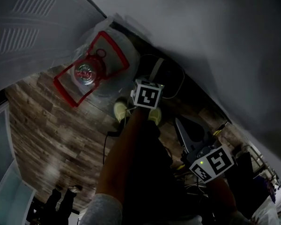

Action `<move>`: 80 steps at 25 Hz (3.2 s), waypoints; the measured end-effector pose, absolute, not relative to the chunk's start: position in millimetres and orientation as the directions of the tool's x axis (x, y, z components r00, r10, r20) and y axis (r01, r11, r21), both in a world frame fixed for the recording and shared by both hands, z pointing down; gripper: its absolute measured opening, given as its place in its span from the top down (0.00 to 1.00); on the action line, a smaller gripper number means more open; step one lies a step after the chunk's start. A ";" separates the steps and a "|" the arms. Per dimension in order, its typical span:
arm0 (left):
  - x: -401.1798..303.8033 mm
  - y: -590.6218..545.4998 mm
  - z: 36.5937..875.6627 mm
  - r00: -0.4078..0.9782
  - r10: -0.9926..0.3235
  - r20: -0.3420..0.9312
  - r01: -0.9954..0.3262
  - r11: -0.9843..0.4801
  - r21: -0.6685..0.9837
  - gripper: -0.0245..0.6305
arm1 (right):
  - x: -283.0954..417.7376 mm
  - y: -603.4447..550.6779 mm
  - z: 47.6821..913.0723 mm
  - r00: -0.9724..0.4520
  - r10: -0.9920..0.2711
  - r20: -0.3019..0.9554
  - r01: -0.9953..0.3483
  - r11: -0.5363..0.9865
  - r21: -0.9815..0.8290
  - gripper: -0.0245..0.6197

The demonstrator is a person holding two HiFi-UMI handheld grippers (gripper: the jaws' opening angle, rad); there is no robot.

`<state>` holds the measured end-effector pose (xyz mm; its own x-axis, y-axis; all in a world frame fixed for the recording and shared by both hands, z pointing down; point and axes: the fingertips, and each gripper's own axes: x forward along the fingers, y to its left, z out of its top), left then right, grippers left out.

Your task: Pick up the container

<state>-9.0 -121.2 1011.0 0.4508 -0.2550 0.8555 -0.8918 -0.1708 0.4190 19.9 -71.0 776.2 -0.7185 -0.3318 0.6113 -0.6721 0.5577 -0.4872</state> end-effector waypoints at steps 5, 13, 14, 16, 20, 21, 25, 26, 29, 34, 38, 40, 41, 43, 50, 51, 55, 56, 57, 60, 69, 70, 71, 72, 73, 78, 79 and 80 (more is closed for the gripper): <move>22.1 -99.4 996.2 0.485 -0.176 0.856 -0.861 -0.264 0.434 0.94 | 19.5 -68.1 760.1 -0.719 -0.346 0.603 -0.674 0.558 -0.483 0.92; 36.5 -72.6 980.6 0.446 -0.100 0.890 -0.855 -0.343 0.390 0.94 | 33.5 -67.8 730.9 -0.708 -0.378 0.596 -0.688 0.557 -0.465 0.92; 36.8 -70.6 975.2 0.445 -0.096 0.890 -0.856 -0.337 0.392 0.94 | 35.0 -67.8 726.2 -0.707 -0.383 0.594 -0.690 0.557 -0.462 0.92; 36.8 -62.7 961.2 0.446 -0.085 0.891 -0.861 -0.312 0.401 0.94 | 38.2 -66.3 712.0 -0.707 -0.390 0.590 -0.690 0.561 -0.457 0.92; 31.6 -40.9 918.7 0.454 -0.079 0.888 -0.874 -0.235 0.426 0.94 | 43.5 -64.9 667.9 -0.707 -0.403 0.580 -0.689 0.579 -0.437 0.92; 28.6 -35.2 906.9 0.454 -0.081 0.887 -0.877 -0.215 0.429 0.94 | 43.8 -64.8 656.1 -0.708 -0.408 0.577 -0.689 0.581 -0.434 0.92; 15.0 -28.9 860.5 0.434 -0.095 0.896 -0.895 -0.161 0.417 0.94 | 43.3 -74.6 613.9 -0.708 -0.436 0.556 -0.689 0.598 -0.410 0.92; 13.4 -25.6 848.5 0.430 -0.088 0.899 -0.897 -0.153 0.414 0.94 | 43.5 -75.9 603.6 -0.706 -0.441 0.554 -0.690 0.602 -0.401 0.92; 5.1 -14.2 813.4 0.415 -0.079 0.906 -0.905 -0.136 0.403 0.94 | 44.1 -77.4 571.6 -0.697 -0.455 0.555 -0.697 0.613 -0.372 0.92; -11.1 5.6 746.5 0.422 -0.055 0.905 -0.904 -0.097 0.416 0.94 | 42.2 -72.2 518.6 -0.680 -0.469 0.564 -0.712 0.606 -0.354 0.92; -24.5 1.5 697.8 0.417 -0.091 0.904 -0.906 -0.116 0.407 0.94 | 37.2 -80.1 475.7 -0.673 -0.497 0.547 -0.714 0.630 -0.306 0.92; -24.6 -4.5 669.6 0.464 -0.137 0.875 -0.885 -0.114 0.451 0.94 | 37.4 -84.9 453.7 -0.675 -0.517 0.527 -0.716 0.632 -0.297 0.92; -28.2 -3.6 654.9 0.471 -0.150 0.869 -0.882 -0.113 0.458 0.94 | 38.8 -86.0 442.7 -0.674 -0.527 0.517 -0.718 0.632 -0.291 0.92; -38.8 7.7 628.5 0.460 -0.150 0.875 -0.887 -0.110 0.448 0.94 | 45.3 -85.2 420.3 -0.670 -0.544 0.504 -0.723 0.634 -0.276 0.92; -63.7 18.9 546.3 0.457 -0.206 0.865 -0.889 -0.082 0.450 0.94 | 77.3 -87.4 353.6 -0.623 -0.632 0.461 -0.767 0.608 -0.204 0.92; -67.4 19.7 538.7 0.459 -0.215 0.862 -0.888 -0.077 0.453 0.94 | 82.0 -87.8 345.3 -0.612 -0.649 0.452 -0.778 0.597 -0.195 0.92; -85.3 19.5 507.3 0.462 -0.241 0.853 -0.886 -0.081 0.457 0.94 | 99.3 -91.1 310.9 -0.557 -0.722 0.409 -0.825 0.538 -0.174 0.92; -90.0 18.7 500.3 0.464 -0.248 0.851 -0.885 -0.081 0.459 0.94 | 102.8 -92.2 303.7 -0.545 -0.737 0.400 -0.834 0.525 -0.171 0.92; -94.8 21.2 493.4 0.465 -0.253 0.849 -0.884 -0.078 0.461 0.94 | 105.5 -91.1 297.6 -0.537 -0.746 0.394 -0.841 0.513 -0.174 0.92; -106.6 32.9 473.7 0.470 -0.262 0.843 -0.880 -0.066 0.470 0.94 | 112.6 -83.8 281.6 -0.518 -0.766 0.380 -0.855 0.480 -0.198 0.92; -114.6 35.4 452.9 0.494 -0.304 0.815 -0.861 -0.038 0.508 0.93 | 125.4 -86.1 264.1 -0.477 -0.806 0.351 -0.879 0.436 -0.193 0.92; -114.4 35.1 454.1 0.494 -0.306 0.814 -0.860 -0.031 0.510 0.93 | 125.6 -87.3 263.9 -0.476 -0.807 0.351 -0.880 0.436 -0.191 0.92; -114.0 36.3 455.8 0.493 -0.305 0.814 -0.859 -0.024 0.511 0.93 | 125.5 -87.7 264.1 -0.475 -0.807 0.351 -0.880 0.436 -0.189 0.92; -113.5 38.4 457.4 0.494 -0.302 0.815 -0.858 -0.019 0.513 0.93 | 125.4 -87.5 264.3 -0.474 -0.807 0.352 -0.881 0.435 -0.188 0.92; -112.7 41.0 458.8 0.495 -0.298 0.816 -0.857 -0.015 0.514 0.93 | 125.5 -87.2 264.3 -0.472 -0.808 0.352 -0.881 0.433 -0.188 0.92; -109.6 45.4 460.0 0.504 -0.289 0.814 -0.852 -0.012 0.523 0.93 | 125.8 -88.6 262.4 -0.466 -0.814 0.347 -0.885 0.427 -0.189 0.92; -108.7 45.8 459.8 0.506 -0.288 0.813 -0.851 -0.013 0.525 0.93 | 126.1 -87.7 262.4 -0.465 -0.815 0.347 -0.885 0.425 -0.188 0.92; -107.3 46.6 459.5 0.509 -0.286 0.812 -0.850 -0.015 0.527 0.93 | 126.8 -86.3 262.6 -0.463 -0.815 0.348 -0.886 0.424 -0.187 0.92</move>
